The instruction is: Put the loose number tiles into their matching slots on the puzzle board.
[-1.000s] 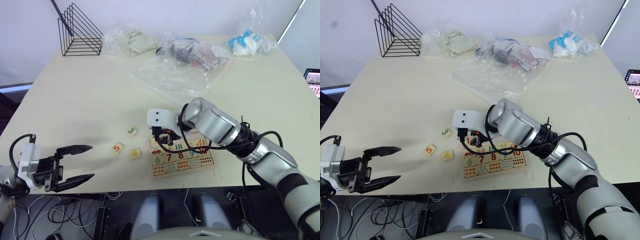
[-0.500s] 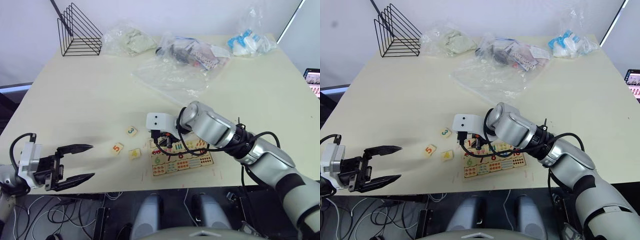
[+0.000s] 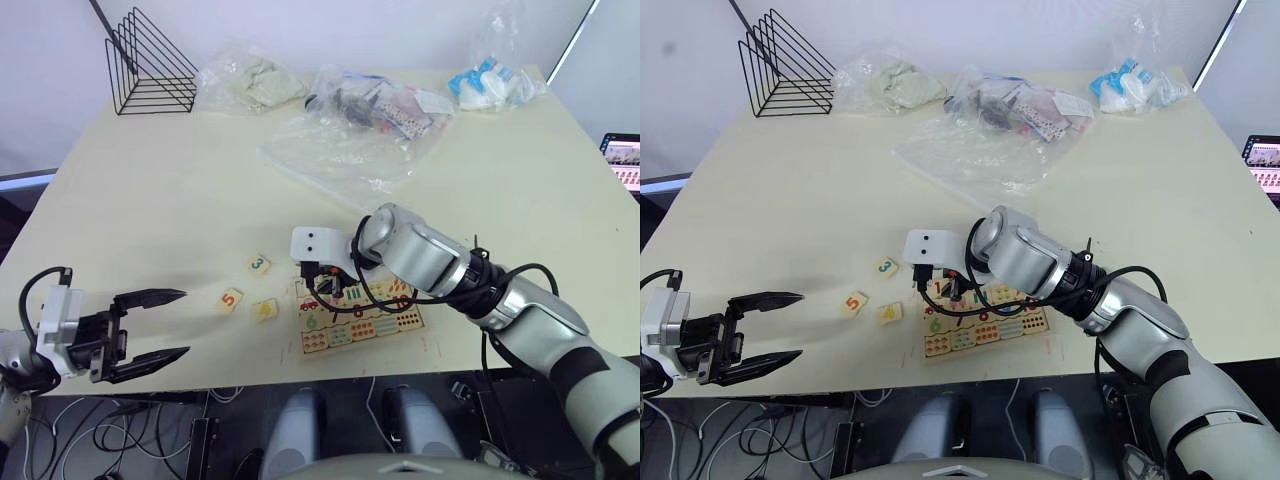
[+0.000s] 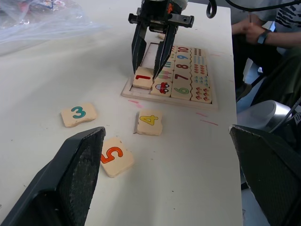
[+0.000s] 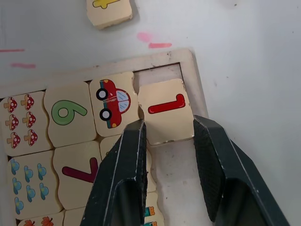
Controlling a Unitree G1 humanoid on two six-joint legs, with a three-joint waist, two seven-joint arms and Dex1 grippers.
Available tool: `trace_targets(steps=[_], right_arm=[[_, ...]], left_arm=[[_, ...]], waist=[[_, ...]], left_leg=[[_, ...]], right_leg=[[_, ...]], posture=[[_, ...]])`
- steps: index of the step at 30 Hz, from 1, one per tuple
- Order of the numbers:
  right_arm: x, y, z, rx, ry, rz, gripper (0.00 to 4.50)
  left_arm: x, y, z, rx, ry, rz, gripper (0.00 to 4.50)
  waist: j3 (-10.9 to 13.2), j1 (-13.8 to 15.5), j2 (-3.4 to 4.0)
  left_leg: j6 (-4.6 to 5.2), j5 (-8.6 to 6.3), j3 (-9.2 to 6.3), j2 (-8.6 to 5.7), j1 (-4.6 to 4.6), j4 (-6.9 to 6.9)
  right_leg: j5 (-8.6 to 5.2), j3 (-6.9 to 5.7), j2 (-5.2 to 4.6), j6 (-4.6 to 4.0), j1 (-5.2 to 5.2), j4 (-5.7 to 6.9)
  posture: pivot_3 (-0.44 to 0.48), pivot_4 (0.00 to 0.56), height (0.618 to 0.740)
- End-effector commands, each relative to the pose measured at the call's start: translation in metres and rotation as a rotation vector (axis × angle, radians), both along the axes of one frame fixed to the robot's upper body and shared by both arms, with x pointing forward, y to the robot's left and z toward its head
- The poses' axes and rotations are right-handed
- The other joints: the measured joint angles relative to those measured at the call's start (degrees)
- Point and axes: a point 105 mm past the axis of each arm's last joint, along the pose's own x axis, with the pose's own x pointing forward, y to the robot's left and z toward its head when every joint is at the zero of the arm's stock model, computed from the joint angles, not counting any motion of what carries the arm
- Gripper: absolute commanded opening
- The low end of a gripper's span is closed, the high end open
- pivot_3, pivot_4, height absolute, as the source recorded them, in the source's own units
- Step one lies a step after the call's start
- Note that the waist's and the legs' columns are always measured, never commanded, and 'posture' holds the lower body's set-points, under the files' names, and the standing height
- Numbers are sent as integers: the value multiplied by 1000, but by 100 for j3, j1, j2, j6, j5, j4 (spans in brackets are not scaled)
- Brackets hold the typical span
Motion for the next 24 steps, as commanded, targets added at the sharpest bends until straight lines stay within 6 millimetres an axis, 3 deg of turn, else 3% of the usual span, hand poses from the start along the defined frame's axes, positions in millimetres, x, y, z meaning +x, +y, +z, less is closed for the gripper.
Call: trace_targets(steps=[1,24], right_arm=[[-3,7,10,31,-30,41,901],[-6,8,2,20,-14,48,901]], left_arm=[[-2,-3,3,0,-12,-42,4500],[-6,-3,2,5,-3,-41,4500]], waist=[[0,0,0],[0,0,1]], left_leg=[[0,0,0,0,0,0],[0,0,-3,0,0,0]], right_leg=[[0,0,0,0,0,0],[0,0,0,0,0,0]], posture=[[0,150,740],[0,150,740]])
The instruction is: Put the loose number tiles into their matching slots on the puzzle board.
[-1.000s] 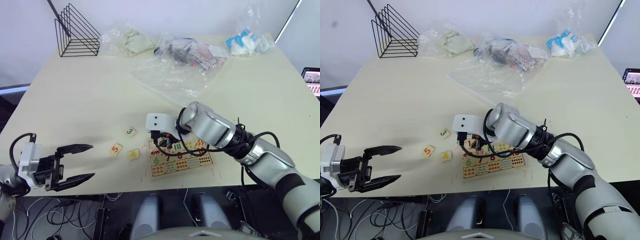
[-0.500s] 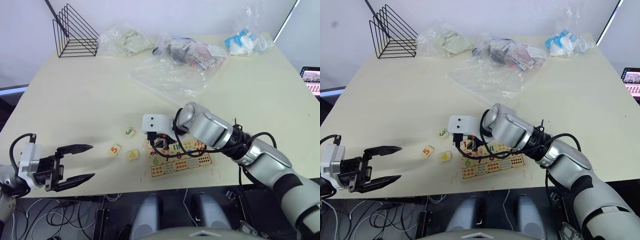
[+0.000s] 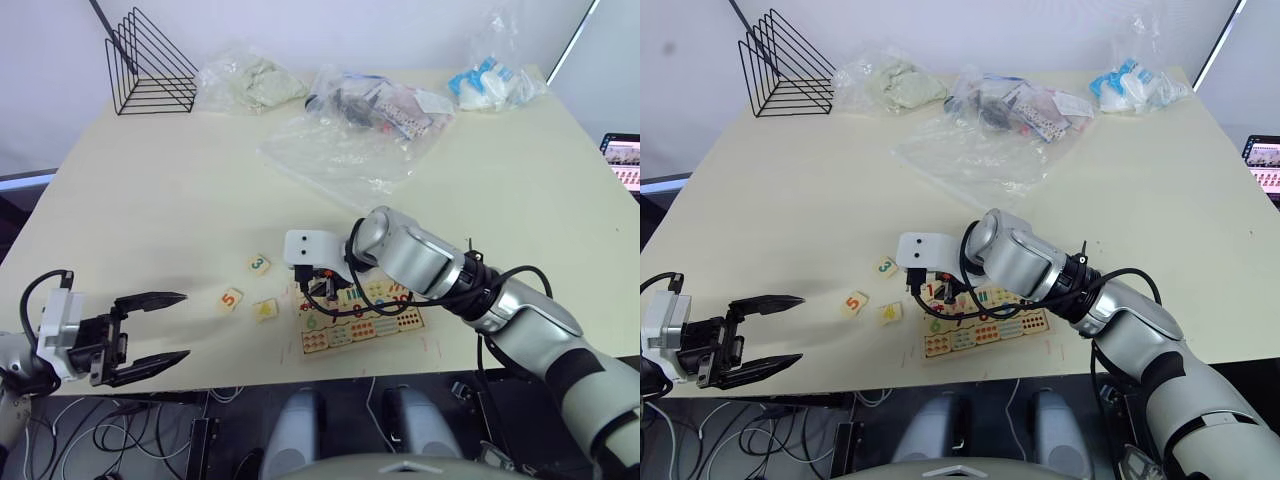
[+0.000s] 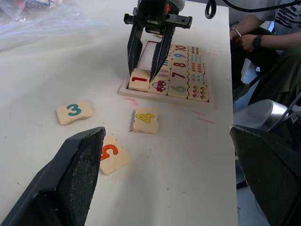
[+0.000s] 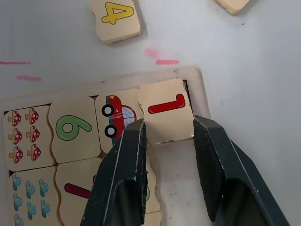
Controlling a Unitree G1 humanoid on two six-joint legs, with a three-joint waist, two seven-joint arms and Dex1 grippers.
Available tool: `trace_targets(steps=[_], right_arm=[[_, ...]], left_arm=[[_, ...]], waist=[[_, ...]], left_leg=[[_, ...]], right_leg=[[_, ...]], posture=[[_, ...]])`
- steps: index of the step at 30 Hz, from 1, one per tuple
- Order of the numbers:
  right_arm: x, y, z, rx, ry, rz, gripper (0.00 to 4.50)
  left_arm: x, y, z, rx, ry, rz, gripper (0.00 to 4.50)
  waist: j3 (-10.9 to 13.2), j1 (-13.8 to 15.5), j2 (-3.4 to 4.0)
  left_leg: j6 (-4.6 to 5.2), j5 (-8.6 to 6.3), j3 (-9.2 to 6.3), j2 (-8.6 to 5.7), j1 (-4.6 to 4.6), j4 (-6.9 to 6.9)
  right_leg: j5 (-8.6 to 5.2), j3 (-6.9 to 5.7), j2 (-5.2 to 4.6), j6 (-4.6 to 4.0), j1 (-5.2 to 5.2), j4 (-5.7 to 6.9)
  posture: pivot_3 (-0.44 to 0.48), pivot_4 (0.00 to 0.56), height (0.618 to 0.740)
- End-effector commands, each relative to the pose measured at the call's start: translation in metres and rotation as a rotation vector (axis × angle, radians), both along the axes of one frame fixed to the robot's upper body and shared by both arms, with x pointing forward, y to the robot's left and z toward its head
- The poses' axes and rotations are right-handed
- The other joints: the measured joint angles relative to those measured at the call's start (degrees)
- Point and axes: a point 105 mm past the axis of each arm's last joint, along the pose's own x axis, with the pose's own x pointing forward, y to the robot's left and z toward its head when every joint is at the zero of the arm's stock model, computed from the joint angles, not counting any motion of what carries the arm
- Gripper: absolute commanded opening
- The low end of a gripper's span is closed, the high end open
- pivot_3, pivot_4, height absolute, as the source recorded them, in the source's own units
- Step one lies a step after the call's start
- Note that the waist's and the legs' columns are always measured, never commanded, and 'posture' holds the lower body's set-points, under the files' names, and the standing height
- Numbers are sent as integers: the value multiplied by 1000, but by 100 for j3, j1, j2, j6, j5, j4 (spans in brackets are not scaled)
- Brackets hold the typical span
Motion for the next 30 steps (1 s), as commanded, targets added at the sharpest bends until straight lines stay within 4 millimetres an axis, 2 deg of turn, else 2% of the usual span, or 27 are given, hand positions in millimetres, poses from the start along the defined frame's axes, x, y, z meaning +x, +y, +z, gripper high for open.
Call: trace_targets(steps=[1,12,13,14,16,17,24,30], right_arm=[[-5,3,5,9,-19,27,901],[-6,4,5,12,-19,41,901],[-6,5,5,12,-20,44,2031],[-6,5,5,13,-20,45,2180],[-6,5,6,17,-24,45,2884],[-6,5,6,19,-25,46,3409],[-1,6,10,51,-31,41,3409],[7,1,24,165,-42,58,3409]], left_arm=[[-3,-2,5,4,-15,-38,4500],[-2,-2,4,2,-14,-35,4500],[-2,-2,4,3,-14,-35,4500],[-2,-2,4,3,-14,-35,4500],[-3,-2,4,3,-13,-35,4500],[-3,-2,4,3,-13,-35,4500],[-3,-2,3,3,-14,-36,4500],[-2,-2,3,2,-16,-36,4500]], waist=[[0,0,0],[0,0,0],[0,0,0],[0,0,0],[0,0,0],[0,0,0],[0,0,1],[-1,5,-2]], left_leg=[[0,0,0,0,0,0],[0,0,0,0,0,0],[0,0,0,0,0,0],[0,0,0,0,0,0],[0,0,0,0,0,0],[0,0,-1,0,0,0],[0,0,-1,0,0,0],[0,0,0,0,0,0]], right_leg=[[0,0,0,0,0,0],[0,0,0,0,0,0],[0,0,0,0,0,0],[0,0,0,0,0,0],[0,0,0,0,0,0],[0,0,0,0,0,0],[0,0,0,0,0,0],[0,-1,-1,0,0,-1]], posture=[[0,150,740],[0,150,740],[0,150,740],[0,150,740],[0,150,740],[0,150,740],[0,150,740],[0,150,740]])
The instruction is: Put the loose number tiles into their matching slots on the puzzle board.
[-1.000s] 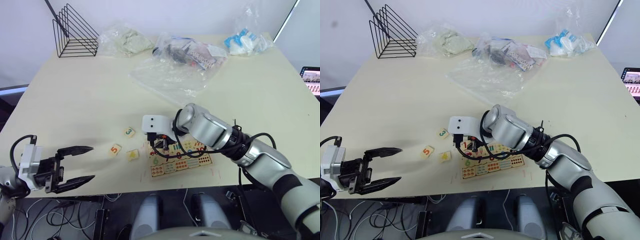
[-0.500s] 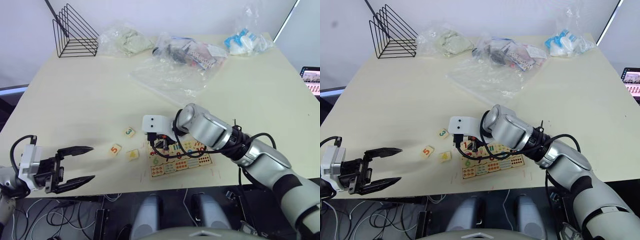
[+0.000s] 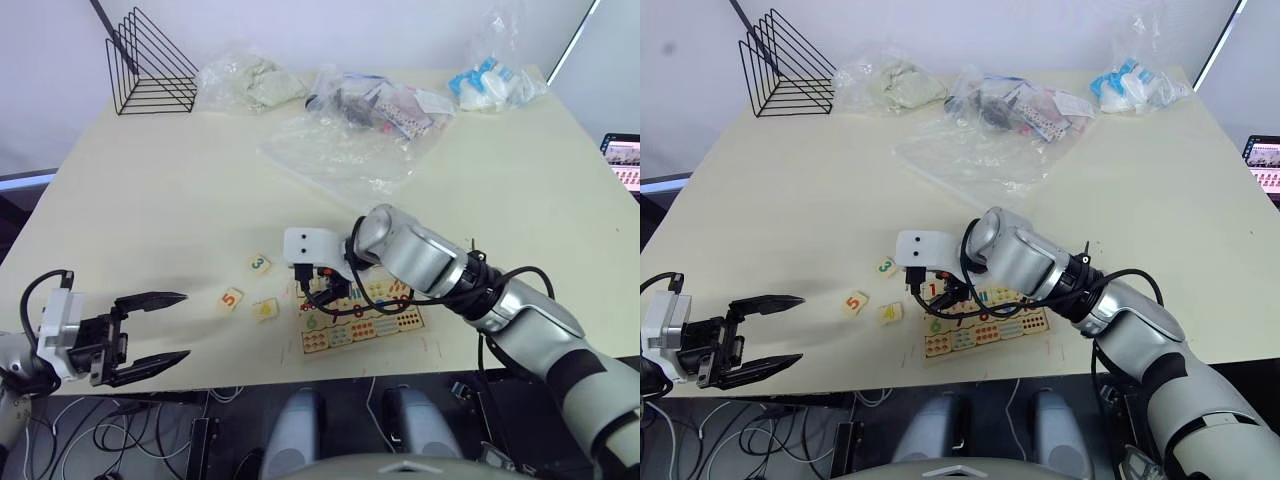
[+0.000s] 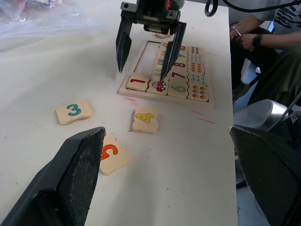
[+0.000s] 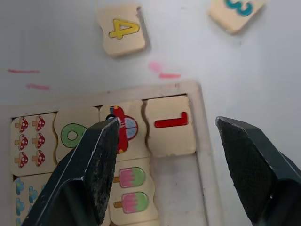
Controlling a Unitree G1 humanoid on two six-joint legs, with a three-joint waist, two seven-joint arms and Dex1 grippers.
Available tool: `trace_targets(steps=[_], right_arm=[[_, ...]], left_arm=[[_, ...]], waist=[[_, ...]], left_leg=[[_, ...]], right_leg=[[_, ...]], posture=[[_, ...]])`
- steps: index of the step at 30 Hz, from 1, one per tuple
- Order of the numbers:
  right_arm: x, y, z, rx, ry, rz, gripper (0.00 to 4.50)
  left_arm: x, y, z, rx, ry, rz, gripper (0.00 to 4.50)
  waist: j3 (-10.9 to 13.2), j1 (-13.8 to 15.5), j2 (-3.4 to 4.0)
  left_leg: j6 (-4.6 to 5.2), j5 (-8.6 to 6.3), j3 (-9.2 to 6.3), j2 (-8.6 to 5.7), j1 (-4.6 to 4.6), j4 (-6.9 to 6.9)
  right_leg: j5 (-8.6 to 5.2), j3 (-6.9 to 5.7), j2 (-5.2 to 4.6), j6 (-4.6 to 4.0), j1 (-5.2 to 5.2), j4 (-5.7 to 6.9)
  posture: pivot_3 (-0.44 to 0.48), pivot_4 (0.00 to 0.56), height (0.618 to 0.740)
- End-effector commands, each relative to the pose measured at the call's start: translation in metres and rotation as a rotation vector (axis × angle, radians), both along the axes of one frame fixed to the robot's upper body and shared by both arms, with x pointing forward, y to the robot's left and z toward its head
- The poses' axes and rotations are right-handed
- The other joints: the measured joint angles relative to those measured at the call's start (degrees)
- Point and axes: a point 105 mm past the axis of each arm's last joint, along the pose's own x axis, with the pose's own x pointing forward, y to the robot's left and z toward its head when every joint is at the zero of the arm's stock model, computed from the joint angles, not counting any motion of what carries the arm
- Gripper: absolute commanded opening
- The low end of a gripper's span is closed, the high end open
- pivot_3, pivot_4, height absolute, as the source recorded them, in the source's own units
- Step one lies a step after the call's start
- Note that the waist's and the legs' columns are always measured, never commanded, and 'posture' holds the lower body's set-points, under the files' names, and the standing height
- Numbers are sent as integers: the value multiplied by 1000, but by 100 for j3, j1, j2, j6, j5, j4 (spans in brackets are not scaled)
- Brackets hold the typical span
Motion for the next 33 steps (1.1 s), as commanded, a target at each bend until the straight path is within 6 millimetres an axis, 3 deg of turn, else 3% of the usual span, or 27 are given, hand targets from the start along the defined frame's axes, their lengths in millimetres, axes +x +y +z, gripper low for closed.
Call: trace_targets(steps=[1,3,6,11,22,33], right_arm=[[8,-1,17,118,-24,10,3409],[11,-2,19,163,-35,19,3409],[15,-2,23,241,-33,22,2607],[22,-3,19,313,-53,30,11],[23,-3,-1,322,-78,113,11],[20,-2,-8,304,-79,150,11]], left_arm=[[-2,-2,2,1,-12,-33,4500],[-2,-1,2,2,-12,-31,4500],[-2,-1,2,2,-13,-31,4500],[-1,-2,3,2,-14,-34,4500],[0,-5,8,-1,-18,-50,4500],[0,-7,11,-7,-20,-56,4500]], waist=[[0,-1,-1],[0,-4,0],[0,-3,-1],[-1,-4,-1],[0,-4,-1],[1,-2,0]], left_leg=[[0,0,1,0,0,0],[0,0,1,0,0,0],[0,0,3,0,0,-1],[0,0,6,0,1,-1],[0,0,10,0,1,-1],[0,0,12,0,1,-1]], right_leg=[[0,1,0,0,0,0],[0,1,0,0,0,0],[0,1,0,0,0,0],[0,1,1,0,0,0],[0,2,2,0,1,1],[0,3,2,0,1,1]], posture=[[0,150,740],[0,150,740],[0,150,740],[0,150,740],[0,150,740],[0,150,740]])
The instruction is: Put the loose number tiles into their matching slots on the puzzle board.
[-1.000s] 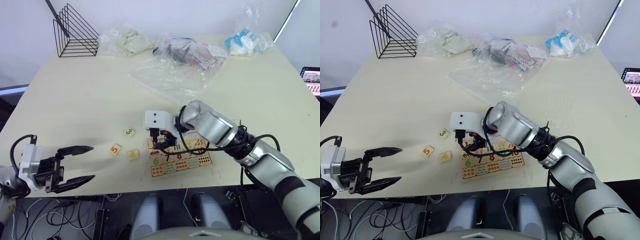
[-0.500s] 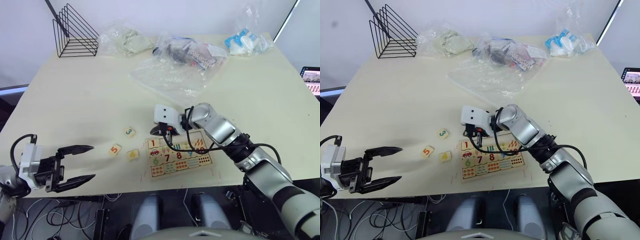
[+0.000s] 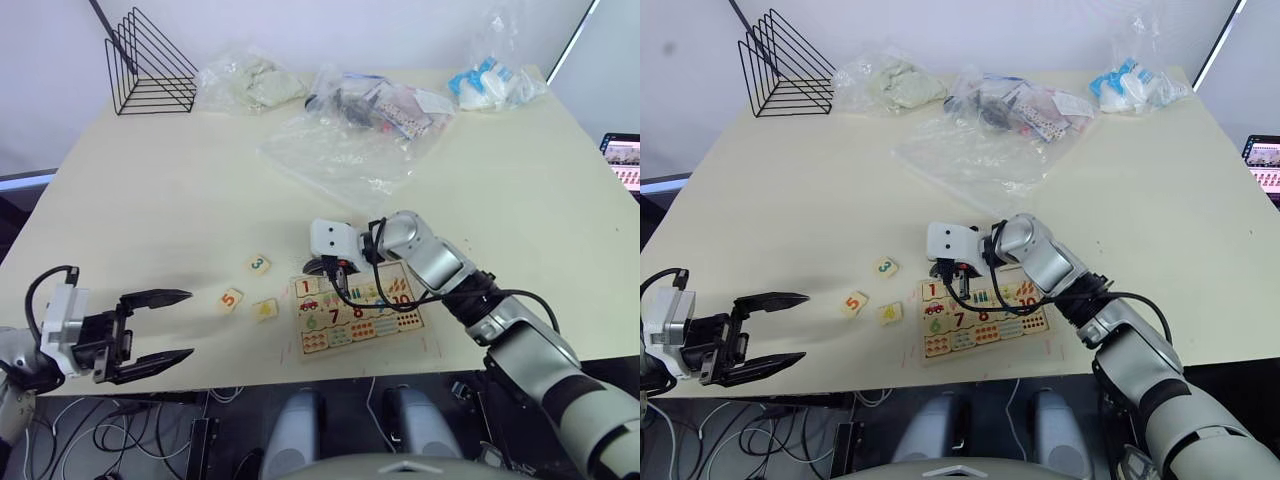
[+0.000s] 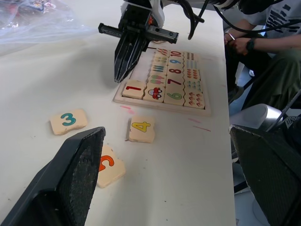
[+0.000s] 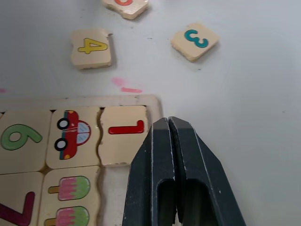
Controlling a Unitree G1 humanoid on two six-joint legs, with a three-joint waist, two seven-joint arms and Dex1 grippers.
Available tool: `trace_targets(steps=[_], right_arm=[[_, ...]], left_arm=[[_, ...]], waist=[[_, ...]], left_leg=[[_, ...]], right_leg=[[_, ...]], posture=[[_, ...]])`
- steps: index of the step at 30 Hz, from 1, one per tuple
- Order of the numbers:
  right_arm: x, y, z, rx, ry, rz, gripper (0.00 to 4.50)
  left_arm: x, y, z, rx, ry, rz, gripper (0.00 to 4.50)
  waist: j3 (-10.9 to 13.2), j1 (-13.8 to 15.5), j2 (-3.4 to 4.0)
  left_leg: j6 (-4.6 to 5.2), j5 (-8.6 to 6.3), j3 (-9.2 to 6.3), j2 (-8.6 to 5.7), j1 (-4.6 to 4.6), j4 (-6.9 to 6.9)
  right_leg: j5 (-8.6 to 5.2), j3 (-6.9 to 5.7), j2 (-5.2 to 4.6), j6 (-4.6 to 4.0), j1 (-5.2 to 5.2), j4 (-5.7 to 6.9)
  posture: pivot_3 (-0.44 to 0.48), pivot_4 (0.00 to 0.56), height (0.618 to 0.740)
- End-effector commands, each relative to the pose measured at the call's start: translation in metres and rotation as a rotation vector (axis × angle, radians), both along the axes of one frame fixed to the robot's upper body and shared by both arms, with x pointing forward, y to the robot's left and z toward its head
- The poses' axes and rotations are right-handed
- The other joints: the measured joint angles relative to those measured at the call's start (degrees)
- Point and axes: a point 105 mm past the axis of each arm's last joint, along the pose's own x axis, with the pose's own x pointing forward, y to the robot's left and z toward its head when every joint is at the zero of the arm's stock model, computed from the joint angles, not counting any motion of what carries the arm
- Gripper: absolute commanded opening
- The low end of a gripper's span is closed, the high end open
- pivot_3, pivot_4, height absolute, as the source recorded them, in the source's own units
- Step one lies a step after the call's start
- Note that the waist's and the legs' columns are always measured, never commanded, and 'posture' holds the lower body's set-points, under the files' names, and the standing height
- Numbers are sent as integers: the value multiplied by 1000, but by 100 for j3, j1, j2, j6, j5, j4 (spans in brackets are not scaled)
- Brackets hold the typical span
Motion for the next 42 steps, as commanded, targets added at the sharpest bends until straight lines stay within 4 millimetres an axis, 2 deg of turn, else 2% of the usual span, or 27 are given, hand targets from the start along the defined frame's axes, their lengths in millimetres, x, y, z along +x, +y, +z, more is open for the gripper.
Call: trace_targets(steps=[1,18,25,29,34,37,42], right_arm=[[-2,3,9,29,-27,26,11],[-4,4,4,12,-38,48,11],[1,3,17,76,-51,32,11],[-7,1,30,164,-14,63,11],[-13,0,31,222,23,71,11],[-16,-9,38,299,48,50,11],[-18,-35,45,373,55,-16,11]], left_arm=[[-2,-1,8,7,-27,-29,4500],[-3,-4,10,4,-21,-35,4500],[-4,-4,10,4,-20,-32,4500],[-3,-4,10,3,-17,-32,4500],[-2,-4,10,1,-17,-31,4500],[-2,-3,10,-5,-22,-19,4500],[1,1,8,-13,-36,32,4500]], waist=[[0,0,0],[0,0,0],[0,1,0],[0,3,0],[0,3,0],[0,9,0],[0,32,0]], left_leg=[[0,0,0,0,0,0],[0,0,0,0,1,0],[0,0,0,0,1,0],[0,0,-1,0,0,0],[0,0,-2,0,1,0],[0,0,-2,0,1,0],[0,0,-1,0,1,3]], right_leg=[[0,0,0,0,0,0],[0,0,0,0,0,0],[0,0,0,0,0,0],[0,0,0,0,1,0],[0,0,0,0,1,1],[0,0,0,0,2,1],[1,0,-2,1,5,1]], posture=[[0,150,740],[0,150,740],[0,150,740],[0,150,740],[0,150,740],[0,150,740],[0,150,740]])
